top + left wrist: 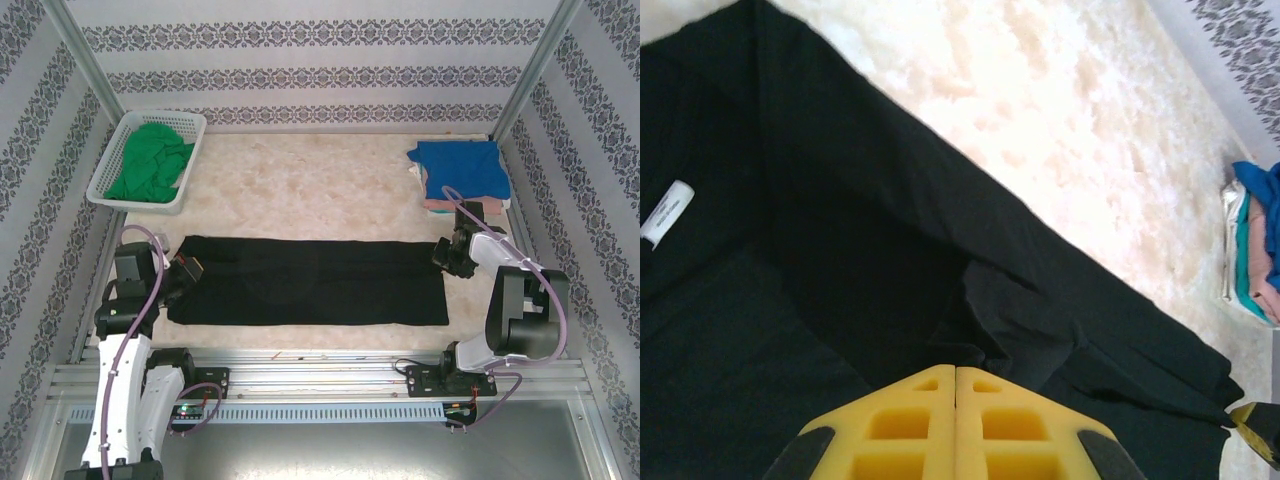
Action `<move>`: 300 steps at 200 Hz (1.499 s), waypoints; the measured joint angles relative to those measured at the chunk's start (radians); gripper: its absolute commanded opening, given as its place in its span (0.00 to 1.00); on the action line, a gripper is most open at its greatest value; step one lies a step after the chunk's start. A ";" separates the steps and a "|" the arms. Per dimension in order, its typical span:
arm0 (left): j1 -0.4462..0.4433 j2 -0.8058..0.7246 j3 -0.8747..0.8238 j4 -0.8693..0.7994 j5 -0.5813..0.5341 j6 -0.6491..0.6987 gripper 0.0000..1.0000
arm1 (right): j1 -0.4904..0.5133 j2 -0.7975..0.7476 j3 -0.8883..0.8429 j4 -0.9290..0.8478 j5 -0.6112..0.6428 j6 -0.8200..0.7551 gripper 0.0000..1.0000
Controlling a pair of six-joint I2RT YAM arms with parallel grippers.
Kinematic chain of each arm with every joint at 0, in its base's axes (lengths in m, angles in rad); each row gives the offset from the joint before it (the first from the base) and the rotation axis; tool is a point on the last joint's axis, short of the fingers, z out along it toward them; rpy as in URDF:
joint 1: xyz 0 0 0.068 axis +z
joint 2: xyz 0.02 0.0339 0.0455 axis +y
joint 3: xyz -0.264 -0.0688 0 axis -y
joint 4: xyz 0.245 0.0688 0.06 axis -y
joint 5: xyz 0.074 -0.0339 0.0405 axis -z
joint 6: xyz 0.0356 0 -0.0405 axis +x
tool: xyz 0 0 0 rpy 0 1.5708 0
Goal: Fold and stack the t-shirts
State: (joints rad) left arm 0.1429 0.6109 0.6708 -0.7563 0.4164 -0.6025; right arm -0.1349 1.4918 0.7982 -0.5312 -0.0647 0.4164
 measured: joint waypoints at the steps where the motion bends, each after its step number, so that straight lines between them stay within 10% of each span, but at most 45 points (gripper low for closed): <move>1: -0.001 0.000 -0.001 0.000 0.000 -0.001 0.00 | 0.000 0.000 0.000 0.000 0.000 -0.001 0.16; 99: -0.066 0.048 -0.008 0.000 -0.008 -0.008 0.00 | 0.067 -0.120 0.039 -0.047 0.027 0.005 0.32; 300: -0.170 0.154 -0.060 0.057 -0.216 -0.035 0.00 | 0.128 0.259 0.279 -0.079 0.117 0.000 0.35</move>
State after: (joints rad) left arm -0.0273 0.7650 0.6106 -0.6991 0.2005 -0.6376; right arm -0.0071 1.7508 1.0775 -0.6098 0.0521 0.4160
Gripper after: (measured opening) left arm 0.047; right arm 0.369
